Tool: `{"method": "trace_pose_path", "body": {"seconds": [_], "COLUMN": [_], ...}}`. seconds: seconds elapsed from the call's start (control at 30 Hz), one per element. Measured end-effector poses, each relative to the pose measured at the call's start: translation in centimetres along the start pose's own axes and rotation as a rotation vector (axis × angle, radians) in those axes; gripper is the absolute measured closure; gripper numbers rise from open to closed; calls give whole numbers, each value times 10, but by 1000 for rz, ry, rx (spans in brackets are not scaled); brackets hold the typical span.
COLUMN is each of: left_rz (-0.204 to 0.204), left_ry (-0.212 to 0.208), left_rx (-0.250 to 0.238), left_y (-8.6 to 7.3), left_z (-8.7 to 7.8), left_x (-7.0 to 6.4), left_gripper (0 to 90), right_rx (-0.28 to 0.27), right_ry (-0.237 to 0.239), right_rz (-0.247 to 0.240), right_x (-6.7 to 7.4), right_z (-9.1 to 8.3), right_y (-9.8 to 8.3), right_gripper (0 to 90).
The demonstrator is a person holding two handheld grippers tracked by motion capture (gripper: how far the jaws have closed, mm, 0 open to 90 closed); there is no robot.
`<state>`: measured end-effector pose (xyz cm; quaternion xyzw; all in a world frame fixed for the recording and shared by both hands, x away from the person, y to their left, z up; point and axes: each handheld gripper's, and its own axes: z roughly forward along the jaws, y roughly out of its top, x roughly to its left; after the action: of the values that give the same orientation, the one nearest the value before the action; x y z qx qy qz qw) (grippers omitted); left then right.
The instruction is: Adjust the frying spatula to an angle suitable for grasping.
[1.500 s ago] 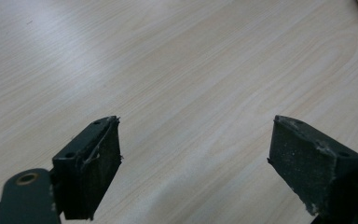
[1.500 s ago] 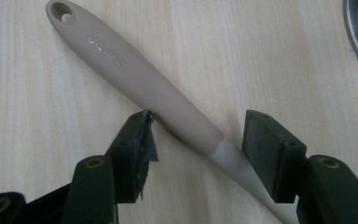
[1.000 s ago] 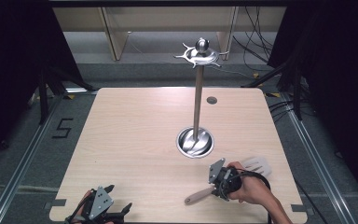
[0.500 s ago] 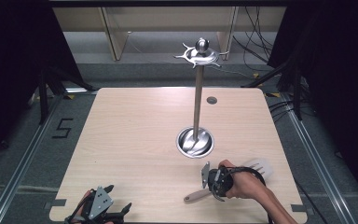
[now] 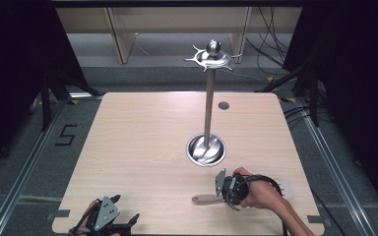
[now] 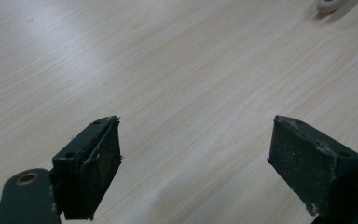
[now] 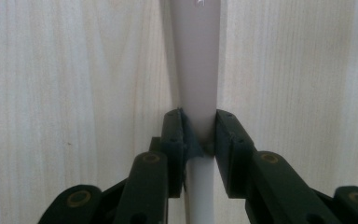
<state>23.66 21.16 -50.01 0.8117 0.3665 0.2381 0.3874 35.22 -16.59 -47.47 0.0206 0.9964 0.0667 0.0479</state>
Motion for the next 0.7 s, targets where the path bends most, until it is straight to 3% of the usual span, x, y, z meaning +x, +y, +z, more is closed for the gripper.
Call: {"method": "trace_pose_path", "body": {"seconds": [0.1, 0.13, 0.17, 0.23, 0.27, 0.37, 0.43, 0.5, 0.53, 0.57, 0.6, 0.7], "left_rz": [19, 32, 32, 9, 9, 15, 14, 13, 10, 10, 10, 10], "left_ry": [2, 10, 10, 0, 0, -7, -4, -4, 6, 6, 11, 6], "left_rx": [7, 20, 20, 18, 19, 24, 23, 23, 11, 11, 10, 12], "left_y": [1, 0, 0, 0, 0, 0, 0, 0, 0, 0, 0, 0], "left_z": [0, 0, 0, 0, 0, 0, 0, 0, 1, 1, 1, 1], "left_x": [1, 2, 2, 1, 2, 2, 2, 2, 1, 1, 2, 2], "left_gripper": [158, 157, 158, 158, 157, 158, 158, 158, 157, 158, 157, 158], "right_rx": [-38, -33, -33, -100, -97, -140, -224, -249, -269, -269, -300, -333], "right_ry": [-4, -27, -27, -34, -45, -75, -87, -97, -102, -102, -137, -166], "right_rz": [-42, 20, 20, 35, 100, 119, 90, 66, 108, 108, 202, 173], "right_x": [-4, -3, -3, -6, -4, -6, -12, -15, -14, -14, -13, -15], "right_z": [0, -3, -3, -9, -12, -17, -23, -26, -31, -31, -36, -40], "right_y": [-1, -4, -4, -9, -12, -17, -24, -27, -31, -31, -37, -41], "right_gripper": [751, 752, 752, 752, 752, 752, 753, 753, 753, 753, 753, 753]}}
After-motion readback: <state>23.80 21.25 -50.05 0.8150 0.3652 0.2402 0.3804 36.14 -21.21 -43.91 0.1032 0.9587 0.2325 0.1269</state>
